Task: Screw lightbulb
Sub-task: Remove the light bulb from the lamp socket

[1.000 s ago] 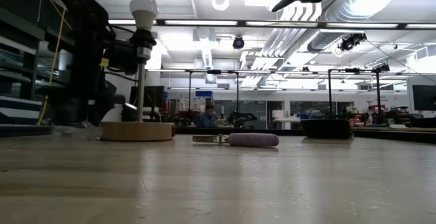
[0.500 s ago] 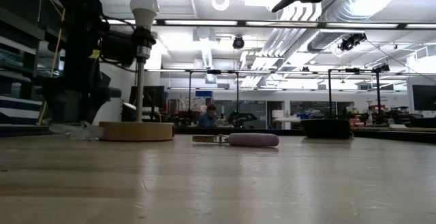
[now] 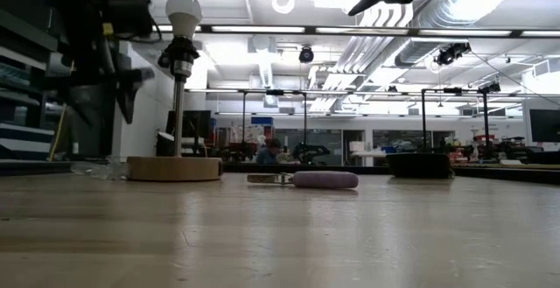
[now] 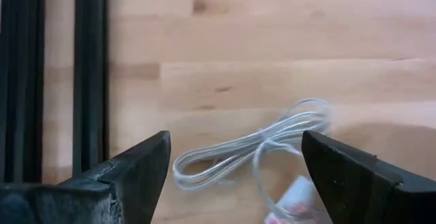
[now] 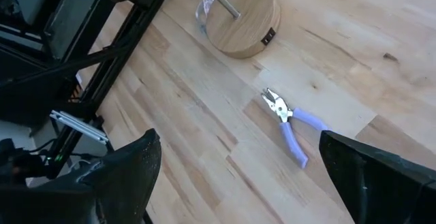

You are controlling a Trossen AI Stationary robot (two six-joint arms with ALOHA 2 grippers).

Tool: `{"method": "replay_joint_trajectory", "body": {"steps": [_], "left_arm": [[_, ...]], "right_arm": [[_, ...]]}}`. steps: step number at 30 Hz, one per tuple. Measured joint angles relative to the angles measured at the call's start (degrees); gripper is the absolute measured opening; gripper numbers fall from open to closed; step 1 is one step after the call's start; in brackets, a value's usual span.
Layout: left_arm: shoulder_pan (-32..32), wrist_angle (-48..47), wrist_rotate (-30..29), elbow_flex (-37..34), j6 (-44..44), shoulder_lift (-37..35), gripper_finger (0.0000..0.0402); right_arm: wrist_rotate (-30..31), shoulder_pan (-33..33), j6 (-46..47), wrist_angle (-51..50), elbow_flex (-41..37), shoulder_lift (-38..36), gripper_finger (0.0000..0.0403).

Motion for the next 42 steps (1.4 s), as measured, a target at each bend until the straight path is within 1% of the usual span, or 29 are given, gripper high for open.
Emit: {"method": "replay_joint_trajectory", "body": {"steps": [3, 6, 9, 12, 16, 19, 21, 24, 26, 28, 30, 32, 33, 35, 38, 40, 42], "left_arm": [[-1.6, 1.4, 1.7, 0.0, 6.2, -4.7, 0.0319], [-4.8, 2.5, 5.5, 0.0, 13.1, -9.5, 0.0319], [-9.5, 2.5, 7.7, 0.0, 15.5, -14.0, 0.0319], [-14.9, 3.0, 7.9, 0.0, 15.5, -18.2, 0.0319], [-22.0, 6.3, 5.7, 0.0, 13.8, -22.3, 0.0319], [-26.6, 7.0, 3.6, 0.0, 13.8, -23.7, 0.0319], [-29.0, 6.6, 0.7, -0.2, 13.8, -23.7, 0.0319], [-31.7, 8.5, -3.7, -3.4, 14.5, -23.7, 0.0319], [-32.6, 14.0, -5.1, -7.8, 14.0, -23.6, 0.0319], [-32.8, 21.8, -4.7, -13.5, 10.8, -23.5, 0.0319], [-32.8, 32.3, -1.7, -19.5, 7.9, -22.8, 0.0319], [-32.8, 41.1, 0.8, -24.5, 8.4, -21.4, 0.0319], [-32.8, 44.5, 0.8, -26.3, 8.8, -20.4, 0.0319], [-32.8, 48.6, -1.1, -28.8, 11.0, -18.5, 0.0319], [-32.8, 52.5, -5.8, -30.5, 17.3, -15.0, 0.0319], [-32.8, 55.9, -6.6, -31.6, 22.2, -12.7, 0.0319], [-32.8, 60.5, -6.4, -32.0, 25.3, -9.9, 0.0319]], "right_arm": [[0.7, 0.0, -1.8, 0.6, 0.0, 0.0, 0.0385], [0.4, 0.1, -4.4, 1.5, 0.0, 0.0, 0.0385], [0.3, 0.1, -6.7, 1.3, 0.0, 0.0, 0.0385], [1.9, 0.1, -12.3, 0.2, 0.0, 0.6, 0.0385], [4.6, -0.1, -15.1, 0.0, 0.0, 2.1, 0.0385], [6.9, -0.4, -17.6, -0.1, 0.0, 3.5, 0.0385], [7.8, -0.4, -18.6, -0.1, 0.0, 4.6, 0.0385], [8.0, -0.6, -18.6, -0.1, 0.0, 6.2, 0.0385], [8.0, -0.8, -18.6, 0.0, 0.0, 7.0, 0.0385], [8.0, -1.0, -18.7, 0.0, 0.0, 7.5, 0.0385], [8.1, -1.2, -19.2, 0.0, 0.0, 7.6, 0.0385], [8.9, -1.6, -20.1, 0.7, 0.0, 7.5, 0.0385], [9.5, -1.6, -20.9, 1.1, 0.0, 7.3, 0.0385], [11.1, -1.6, -23.4, 2.5, 0.0, 6.9, 0.0385], [12.0, -2.0, -26.7, 4.1, 0.0, 6.6, 0.0385], [11.9, -2.3, -27.1, 4.8, 0.0, 6.6, 0.0385], [11.9, -2.6, -27.3, 4.8, 0.0, 6.5, 0.0385]]}}
